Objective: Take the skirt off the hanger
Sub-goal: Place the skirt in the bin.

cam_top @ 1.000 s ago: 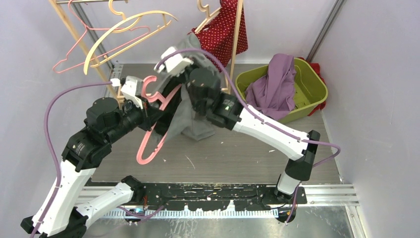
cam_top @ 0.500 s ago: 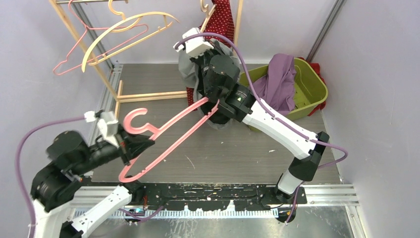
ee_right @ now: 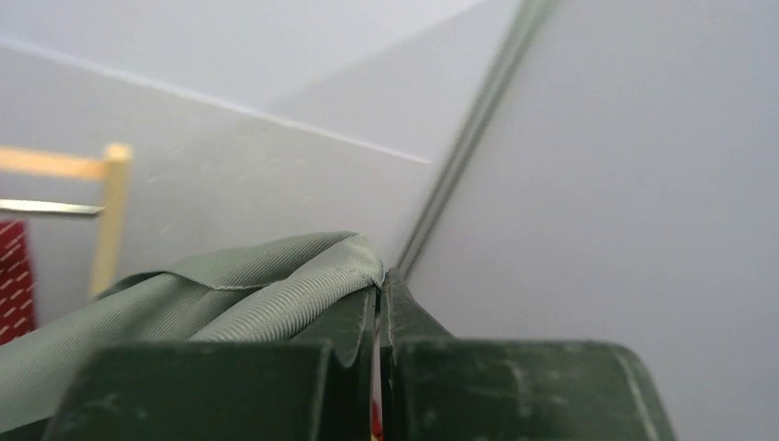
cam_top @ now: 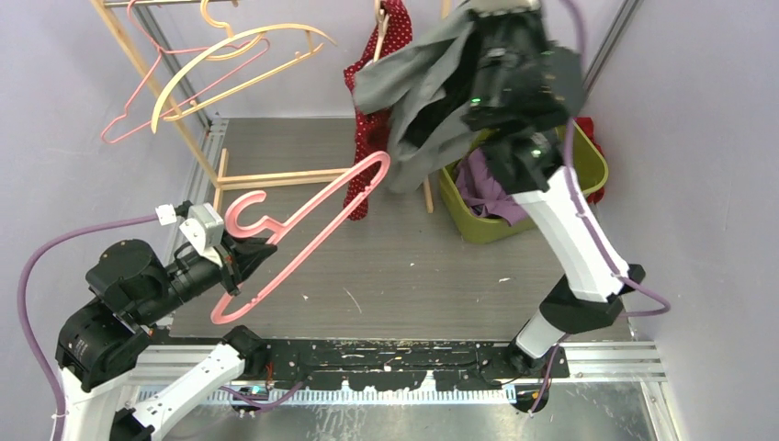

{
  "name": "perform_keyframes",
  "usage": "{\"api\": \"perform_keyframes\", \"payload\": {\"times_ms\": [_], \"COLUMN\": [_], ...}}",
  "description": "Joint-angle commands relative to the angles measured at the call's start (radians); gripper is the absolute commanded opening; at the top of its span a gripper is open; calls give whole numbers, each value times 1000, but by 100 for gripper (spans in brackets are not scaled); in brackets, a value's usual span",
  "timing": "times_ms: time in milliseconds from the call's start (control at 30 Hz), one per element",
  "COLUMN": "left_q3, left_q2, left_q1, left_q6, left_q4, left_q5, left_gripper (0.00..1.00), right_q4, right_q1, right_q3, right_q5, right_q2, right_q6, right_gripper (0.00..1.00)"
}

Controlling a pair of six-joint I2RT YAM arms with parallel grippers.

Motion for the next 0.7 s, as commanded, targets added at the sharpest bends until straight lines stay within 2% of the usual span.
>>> {"api": "perform_keyframes", "payload": {"times_ms": [0, 100, 233, 400, 500, 667], "left_q3": [-6, -4, 4, -11, -21, -29], "left_q2": [-4, 7, 21, 20, 20, 28], "left_q1": [-2, -2, -2, -3, -2, -2], "left_q6": [19, 23, 33, 34, 32, 43], "left_q4": [38, 45, 51, 68, 76, 71], "left_q5": [-35, -40, -28, -34, -41, -63], "left_gripper": [0, 0, 0, 0, 0, 0], "right_q4": [101, 92, -21, -170, -256, -288], "right_q1": [-51, -150, -299, -424, -469, -475], "right_q3": [101, 85, 34, -58, -116, -105], "right_q5": [-48, -41, -56, -79, -104, -122], "right_q2": [-73, -79, -87, -41, 0, 72], "right_q6": [-103, -67, 114, 334, 489, 563], "right_gripper": [1, 1, 1, 1, 1, 1]}}
